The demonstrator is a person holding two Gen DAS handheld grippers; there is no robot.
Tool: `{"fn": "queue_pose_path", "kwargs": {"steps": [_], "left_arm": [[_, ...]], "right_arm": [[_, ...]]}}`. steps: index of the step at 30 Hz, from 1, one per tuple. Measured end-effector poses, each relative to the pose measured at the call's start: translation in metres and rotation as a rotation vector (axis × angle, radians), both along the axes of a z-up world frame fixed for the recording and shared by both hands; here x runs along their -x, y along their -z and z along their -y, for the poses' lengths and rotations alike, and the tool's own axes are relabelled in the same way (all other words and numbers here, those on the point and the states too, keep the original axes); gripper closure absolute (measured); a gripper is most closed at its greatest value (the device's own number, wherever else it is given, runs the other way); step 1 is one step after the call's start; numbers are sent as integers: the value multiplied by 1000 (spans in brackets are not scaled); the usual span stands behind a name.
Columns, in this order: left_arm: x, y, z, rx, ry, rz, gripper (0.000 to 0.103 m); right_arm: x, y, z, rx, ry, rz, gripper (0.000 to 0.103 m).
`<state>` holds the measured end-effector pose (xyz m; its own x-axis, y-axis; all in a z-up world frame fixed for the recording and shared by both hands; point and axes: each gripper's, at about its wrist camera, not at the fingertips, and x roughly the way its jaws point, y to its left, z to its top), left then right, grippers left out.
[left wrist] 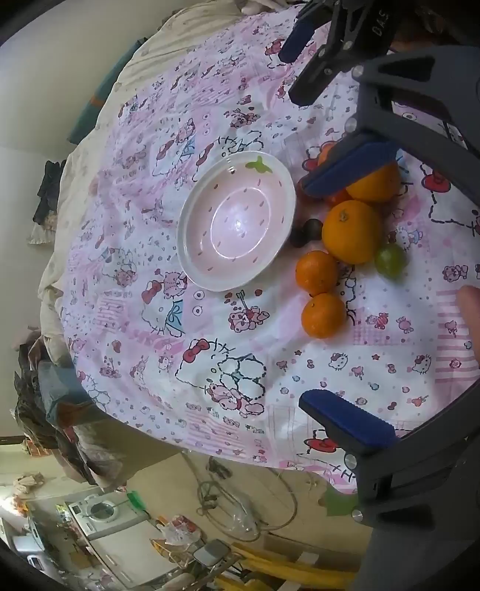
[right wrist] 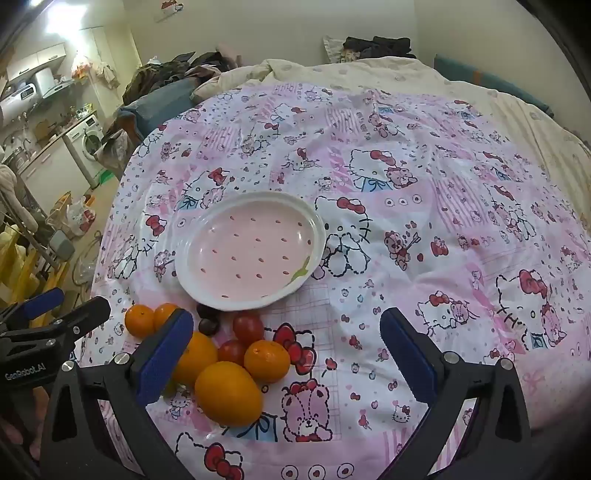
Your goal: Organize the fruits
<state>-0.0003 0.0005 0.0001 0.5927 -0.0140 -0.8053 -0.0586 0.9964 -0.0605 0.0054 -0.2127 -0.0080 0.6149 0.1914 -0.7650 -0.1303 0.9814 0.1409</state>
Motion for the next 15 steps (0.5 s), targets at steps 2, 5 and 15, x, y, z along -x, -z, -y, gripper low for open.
{"fn": "queue_pose_path", "kwargs": {"steps": [2, 5, 15], "left_arm": [[0, 0, 0, -3, 0, 0, 0], [0, 0, 0, -2, 0, 1, 0], [-2, -4, 1, -2, -3, 3, 0]], "right_arm": [[1, -1, 0, 5, 4, 8, 0], [1, -1, 0, 4, 3, 11, 0], [7, 1, -7, -3, 6, 9, 0]]}}
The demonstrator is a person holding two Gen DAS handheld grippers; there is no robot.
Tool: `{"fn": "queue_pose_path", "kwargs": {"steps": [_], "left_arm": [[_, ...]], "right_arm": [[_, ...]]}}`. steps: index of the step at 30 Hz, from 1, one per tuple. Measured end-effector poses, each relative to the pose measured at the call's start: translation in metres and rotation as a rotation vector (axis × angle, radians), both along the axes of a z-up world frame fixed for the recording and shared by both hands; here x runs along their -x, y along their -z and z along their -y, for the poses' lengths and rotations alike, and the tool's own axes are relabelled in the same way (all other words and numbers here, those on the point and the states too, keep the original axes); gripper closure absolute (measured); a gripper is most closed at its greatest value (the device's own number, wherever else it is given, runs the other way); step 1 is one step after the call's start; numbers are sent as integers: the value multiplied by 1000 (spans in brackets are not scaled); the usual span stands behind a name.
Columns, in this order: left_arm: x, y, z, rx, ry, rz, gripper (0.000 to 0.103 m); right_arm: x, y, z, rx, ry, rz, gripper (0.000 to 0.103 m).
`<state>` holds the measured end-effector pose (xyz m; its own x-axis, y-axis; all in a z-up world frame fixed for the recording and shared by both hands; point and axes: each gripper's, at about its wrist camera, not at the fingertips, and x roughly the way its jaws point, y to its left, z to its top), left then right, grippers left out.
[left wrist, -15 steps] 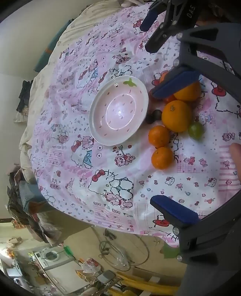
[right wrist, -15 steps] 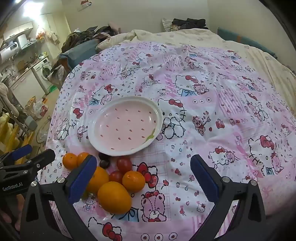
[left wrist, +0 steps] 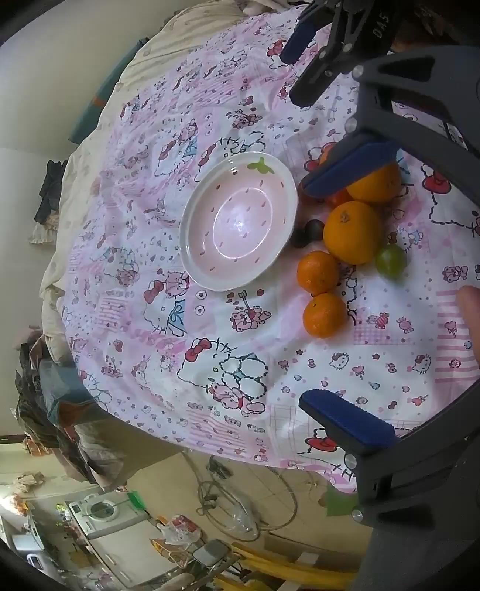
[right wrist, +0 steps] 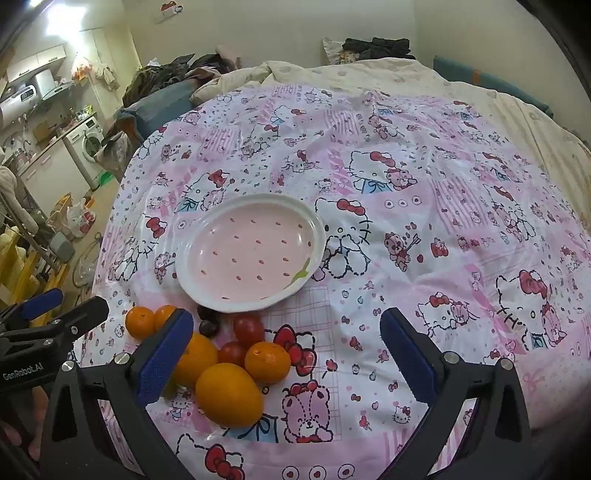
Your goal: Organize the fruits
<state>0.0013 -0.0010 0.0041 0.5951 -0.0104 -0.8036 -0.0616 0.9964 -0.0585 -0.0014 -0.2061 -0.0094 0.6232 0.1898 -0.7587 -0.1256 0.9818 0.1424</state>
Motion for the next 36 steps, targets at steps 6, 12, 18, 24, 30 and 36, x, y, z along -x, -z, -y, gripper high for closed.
{"fn": "queue_pose_path", "kwargs": {"steps": [6, 12, 18, 24, 30, 36], "left_arm": [[1, 2, -2, 10, 7, -14, 0], [1, 3, -1, 10, 9, -16, 0], [2, 3, -1, 10, 10, -15, 0], [2, 3, -1, 11, 12, -16, 0], [2, 3, -1, 11, 10, -13, 0], [2, 3, -1, 12, 10, -15, 0]], "right_arm": [[-6, 0, 7, -5, -4, -4, 0], [-7, 0, 6, -5, -1, -6, 0], [-7, 2, 6, -8, 0, -10, 0], [-7, 1, 6, -9, 1, -12, 0], [-6, 4, 5, -9, 9, -13, 0], [-7, 5, 6, -7, 9, -12, 0]]}}
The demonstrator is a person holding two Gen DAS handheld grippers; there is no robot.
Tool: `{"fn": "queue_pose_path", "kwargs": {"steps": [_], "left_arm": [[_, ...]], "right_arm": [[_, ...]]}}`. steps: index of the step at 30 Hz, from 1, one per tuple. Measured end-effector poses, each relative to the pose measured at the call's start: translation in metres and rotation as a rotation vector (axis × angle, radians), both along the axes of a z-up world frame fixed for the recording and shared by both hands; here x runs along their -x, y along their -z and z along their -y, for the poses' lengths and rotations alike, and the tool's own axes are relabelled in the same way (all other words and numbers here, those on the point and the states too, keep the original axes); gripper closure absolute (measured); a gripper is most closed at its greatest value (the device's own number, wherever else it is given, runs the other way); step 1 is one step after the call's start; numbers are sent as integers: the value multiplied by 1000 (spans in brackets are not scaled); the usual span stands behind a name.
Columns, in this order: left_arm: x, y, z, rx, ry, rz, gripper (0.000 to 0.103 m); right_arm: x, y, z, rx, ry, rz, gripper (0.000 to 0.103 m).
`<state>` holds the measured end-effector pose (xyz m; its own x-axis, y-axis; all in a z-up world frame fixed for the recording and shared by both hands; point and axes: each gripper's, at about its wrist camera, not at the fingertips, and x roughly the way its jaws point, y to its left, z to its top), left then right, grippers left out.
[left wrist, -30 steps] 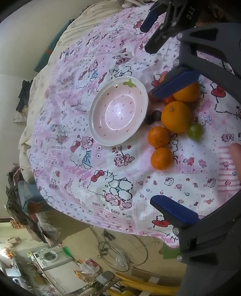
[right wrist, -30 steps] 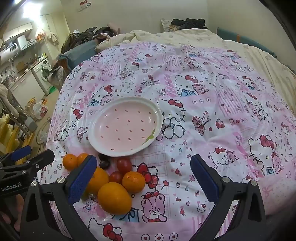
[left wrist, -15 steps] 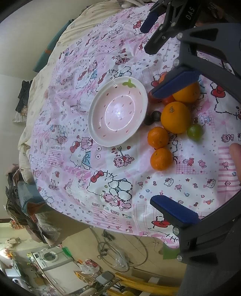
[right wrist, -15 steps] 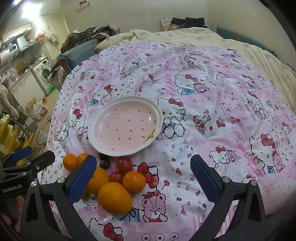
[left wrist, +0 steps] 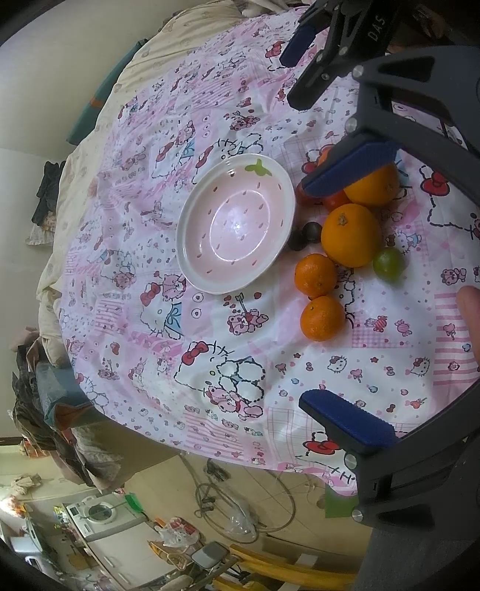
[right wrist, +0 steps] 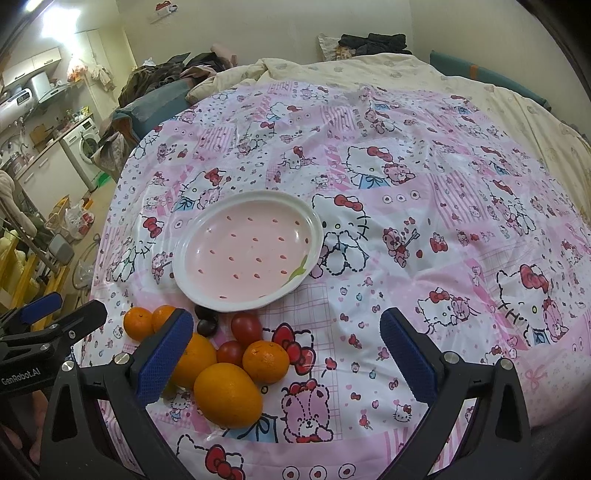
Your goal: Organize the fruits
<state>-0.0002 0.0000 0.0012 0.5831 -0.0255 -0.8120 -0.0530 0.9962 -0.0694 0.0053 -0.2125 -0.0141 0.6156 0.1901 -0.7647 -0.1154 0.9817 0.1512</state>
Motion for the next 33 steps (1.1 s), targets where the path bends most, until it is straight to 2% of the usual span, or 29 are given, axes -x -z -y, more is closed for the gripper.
{"fn": "queue_pose_path", "kwargs": {"steps": [33], "left_arm": [[-1, 2, -2, -3, -2, -3, 0]], "right_arm": [[0, -4, 3, 4, 8, 3, 0]]}}
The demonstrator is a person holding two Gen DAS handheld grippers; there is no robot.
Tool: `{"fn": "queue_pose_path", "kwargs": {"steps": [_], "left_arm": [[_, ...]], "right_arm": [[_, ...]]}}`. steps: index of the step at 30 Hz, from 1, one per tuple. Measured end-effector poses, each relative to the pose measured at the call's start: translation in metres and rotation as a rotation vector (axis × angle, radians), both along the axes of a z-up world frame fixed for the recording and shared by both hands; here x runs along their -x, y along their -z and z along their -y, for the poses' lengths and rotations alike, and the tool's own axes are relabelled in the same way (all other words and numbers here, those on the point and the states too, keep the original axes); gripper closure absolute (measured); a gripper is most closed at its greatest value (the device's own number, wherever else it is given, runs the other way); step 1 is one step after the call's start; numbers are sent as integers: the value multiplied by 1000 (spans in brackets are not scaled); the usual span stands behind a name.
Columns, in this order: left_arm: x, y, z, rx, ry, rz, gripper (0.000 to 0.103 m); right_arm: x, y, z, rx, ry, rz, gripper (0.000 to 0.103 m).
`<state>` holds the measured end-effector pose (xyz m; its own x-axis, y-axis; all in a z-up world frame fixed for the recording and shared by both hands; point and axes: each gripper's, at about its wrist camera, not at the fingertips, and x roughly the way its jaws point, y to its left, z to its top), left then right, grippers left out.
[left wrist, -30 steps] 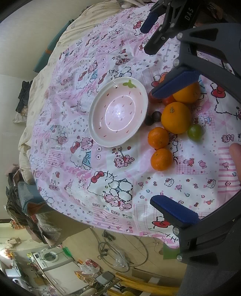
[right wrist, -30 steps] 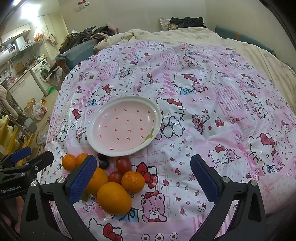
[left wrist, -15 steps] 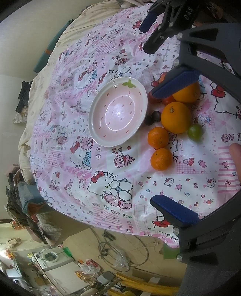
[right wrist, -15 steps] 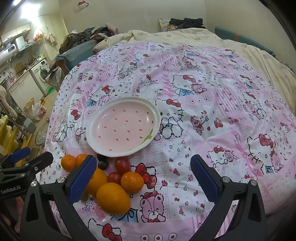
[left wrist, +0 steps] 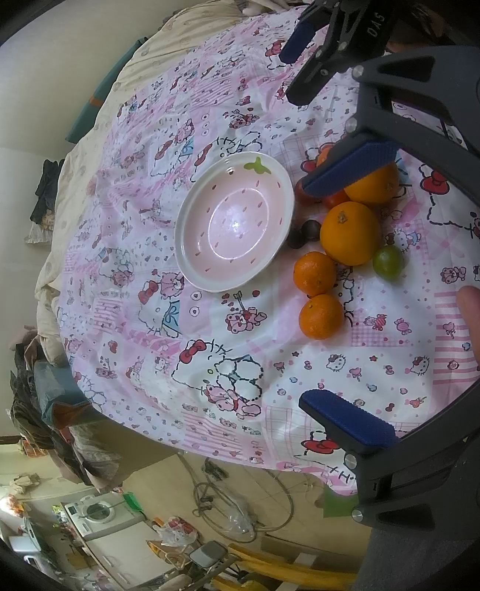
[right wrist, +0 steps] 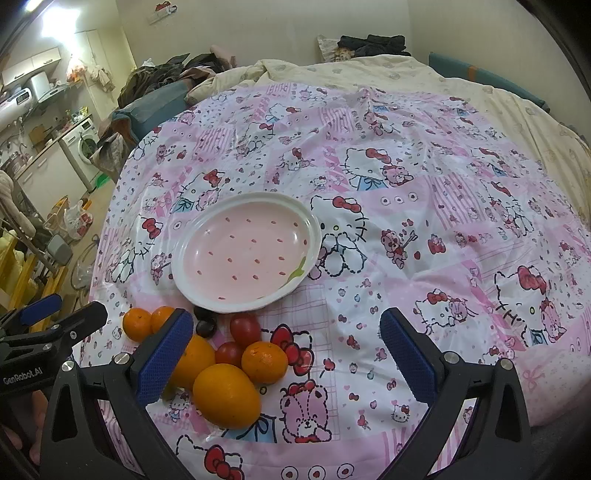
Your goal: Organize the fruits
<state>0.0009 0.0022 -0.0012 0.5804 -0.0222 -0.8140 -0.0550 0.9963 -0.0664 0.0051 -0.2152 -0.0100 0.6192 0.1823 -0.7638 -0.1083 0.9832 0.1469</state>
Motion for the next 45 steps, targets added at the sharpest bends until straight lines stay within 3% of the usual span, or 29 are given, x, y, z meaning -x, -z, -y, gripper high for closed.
{"fn": "queue_pose_path", "kwargs": {"steps": [8, 13, 16, 21, 23, 27, 29, 34, 38, 45], "left_arm": [[-6, 9, -12, 15, -40, -55, 0], [-13, 12, -32, 57, -112, -94, 0], [-16, 13, -43, 89, -156, -119, 0], [-18, 13, -54, 118, -194, -141, 0], [-19, 13, -57, 125, -202, -148, 0], [-19, 13, -61, 136, -208, -153, 0], [-20, 13, -61, 127, -203, -153, 0], [-25, 15, -63, 132, -202, -174, 0], [-28, 17, -57, 125, -172, -197, 0], [-31, 27, -61, 134, -178, -247, 0]], "right_arm": [[-2, 8, 1, -32, -7, -48, 0], [-10, 31, 1, -82, -42, -185, 0], [-12, 54, -10, -99, -103, -308, 9], [-10, 83, -35, -90, -172, -415, 12], [-9, 92, -45, -73, -191, -439, 23], [-7, 96, -56, -35, -211, -423, 32], [-4, 95, -56, -61, -232, -423, 42], [-5, 89, -51, -70, -240, -421, 45], [-4, 67, -33, -124, -240, -413, 45], [-20, 9, 12, -158, -176, -247, 45]]}}
